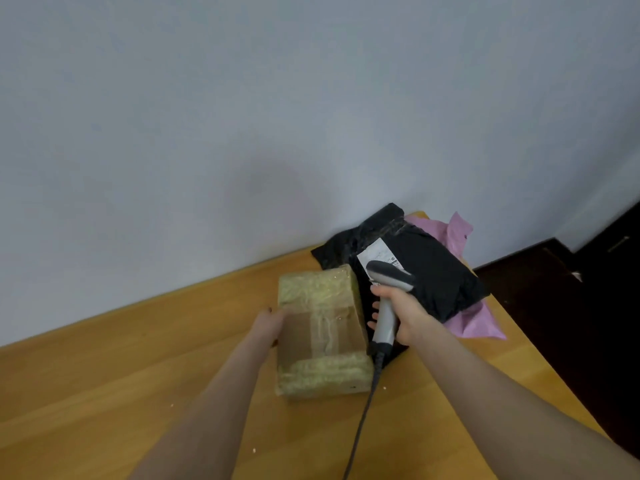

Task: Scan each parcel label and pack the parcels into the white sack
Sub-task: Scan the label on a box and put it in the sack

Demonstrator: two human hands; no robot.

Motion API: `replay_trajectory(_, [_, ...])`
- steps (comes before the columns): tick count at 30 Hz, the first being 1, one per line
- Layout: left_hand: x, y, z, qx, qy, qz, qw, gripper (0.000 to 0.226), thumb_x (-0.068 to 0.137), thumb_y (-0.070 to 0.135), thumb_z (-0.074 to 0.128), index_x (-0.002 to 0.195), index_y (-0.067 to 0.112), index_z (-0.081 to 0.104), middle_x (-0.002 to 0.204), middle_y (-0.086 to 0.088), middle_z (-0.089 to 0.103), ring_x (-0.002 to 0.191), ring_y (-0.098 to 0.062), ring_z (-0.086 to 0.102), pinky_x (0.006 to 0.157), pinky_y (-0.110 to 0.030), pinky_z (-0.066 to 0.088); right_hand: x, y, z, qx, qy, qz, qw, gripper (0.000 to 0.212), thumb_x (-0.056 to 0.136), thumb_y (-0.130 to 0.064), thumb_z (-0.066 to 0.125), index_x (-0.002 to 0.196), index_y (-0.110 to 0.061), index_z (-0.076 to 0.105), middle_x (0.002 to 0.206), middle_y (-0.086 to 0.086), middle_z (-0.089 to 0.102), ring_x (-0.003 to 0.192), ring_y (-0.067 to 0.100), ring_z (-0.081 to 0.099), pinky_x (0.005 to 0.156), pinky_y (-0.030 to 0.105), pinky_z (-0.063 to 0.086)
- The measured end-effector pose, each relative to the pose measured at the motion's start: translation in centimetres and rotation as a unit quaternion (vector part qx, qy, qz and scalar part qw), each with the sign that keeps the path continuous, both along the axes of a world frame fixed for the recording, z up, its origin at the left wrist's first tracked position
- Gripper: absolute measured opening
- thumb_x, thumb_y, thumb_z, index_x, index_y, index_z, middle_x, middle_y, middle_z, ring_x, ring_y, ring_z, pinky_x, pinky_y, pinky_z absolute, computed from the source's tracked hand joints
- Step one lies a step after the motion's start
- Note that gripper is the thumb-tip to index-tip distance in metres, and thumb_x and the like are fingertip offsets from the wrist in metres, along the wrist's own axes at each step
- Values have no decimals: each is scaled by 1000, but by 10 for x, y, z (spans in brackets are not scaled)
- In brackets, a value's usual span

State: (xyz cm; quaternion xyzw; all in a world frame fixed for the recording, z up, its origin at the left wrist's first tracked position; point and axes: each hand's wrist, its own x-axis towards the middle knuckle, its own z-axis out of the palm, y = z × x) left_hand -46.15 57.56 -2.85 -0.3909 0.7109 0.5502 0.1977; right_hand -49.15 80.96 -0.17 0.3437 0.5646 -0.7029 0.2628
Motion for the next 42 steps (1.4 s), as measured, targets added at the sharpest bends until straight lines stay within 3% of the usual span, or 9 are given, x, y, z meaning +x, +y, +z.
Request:
replay_trajectory(3, [5, 0, -5, 45, -10, 5, 999, 57, 98, 37, 49, 148, 14, 32, 136, -8, 48, 126, -30, 45, 102, -44, 42, -2, -10, -7, -19, -26, 33, 999, 27, 80, -23, 76, 99, -8, 65, 89, 12, 60, 80, 28, 57, 64, 39, 49])
replay_trajectory(9, [16, -12, 10, 74, 92, 89, 989, 41, 101, 40, 41, 136, 18, 47, 134, -4, 53, 111, -19, 53, 89, -39, 43, 9, -19, 1, -52, -8, 2, 999, 38, 82, -26, 73, 113, -7, 62, 113, 21, 61, 106, 35, 60, 87, 45, 53])
replay_trajectory(17, [49, -45, 75, 94, 187, 117, 971, 59, 90, 71, 22, 123, 34, 53, 113, 2, 59, 113, -18, 49, 100, -53, 36, 43, -34, 49, -138, 15, -26, 990, 25, 88, -36, 67, 92, -13, 59, 90, 17, 71, 79, 31, 65, 71, 38, 51])
replay_trajectory(22, [101, -56, 96, 153, 182, 158, 958, 58, 89, 68, 34, 123, 25, 54, 118, -2, 57, 113, -23, 50, 99, -56, 35, 86, -39, 66, -166, 20, 2, 986, 33, 71, -41, 77, 70, -12, 60, 69, 9, 59, 59, 23, 54, 62, 32, 46])
replay_trajectory(26, [145, -69, 110, 223, 143, 157, 951, 37, 92, 44, 54, 110, 12, 60, 94, -11, 70, 81, -25, 68, 67, -38, 57, 116, -46, 76, -116, 22, 40, 992, 43, 74, -45, 79, 90, -11, 60, 69, 10, 71, 66, 27, 64, 63, 34, 53])
replay_trajectory(29, [171, -80, 116, 193, 155, 155, 956, 31, 91, 12, 59, 121, 8, 59, 97, -11, 69, 79, -23, 65, 62, -31, 57, 136, -58, 83, -91, 39, 79, 992, 35, 77, -31, 80, 100, -10, 65, 71, 9, 74, 69, 28, 68, 53, 32, 54])
replay_trajectory(33, [197, -105, 122, 172, 179, 164, 955, 42, 87, -6, 55, 124, 13, 54, 102, -6, 66, 85, -23, 63, 72, -34, 53, 161, -83, 87, -60, 59, 104, 991, 21, 80, -4, 74, 99, -4, 65, 81, 12, 71, 71, 27, 65, 63, 34, 55])
replay_trajectory(37, [218, -141, 124, 160, 144, 122, 969, 31, 87, 1, 61, 117, -8, 59, 96, -17, 71, 85, -27, 65, 81, -38, 53, 178, -119, 87, -35, 82, 99, 991, 19, 79, 5, 71, 91, -5, 61, 84, 15, 65, 71, 28, 61, 66, 37, 54])
replay_trajectory(42, [247, -207, 117, 125, 70, 24, 989, 33, 82, 18, 72, 114, 22, 64, 107, -7, 70, 92, -28, 66, 72, -43, 57, 201, -178, 82, -15, 106, 106, 989, 21, 78, 11, 68, 86, -6, 57, 69, 14, 58, 56, 26, 53, 58, 35, 47])
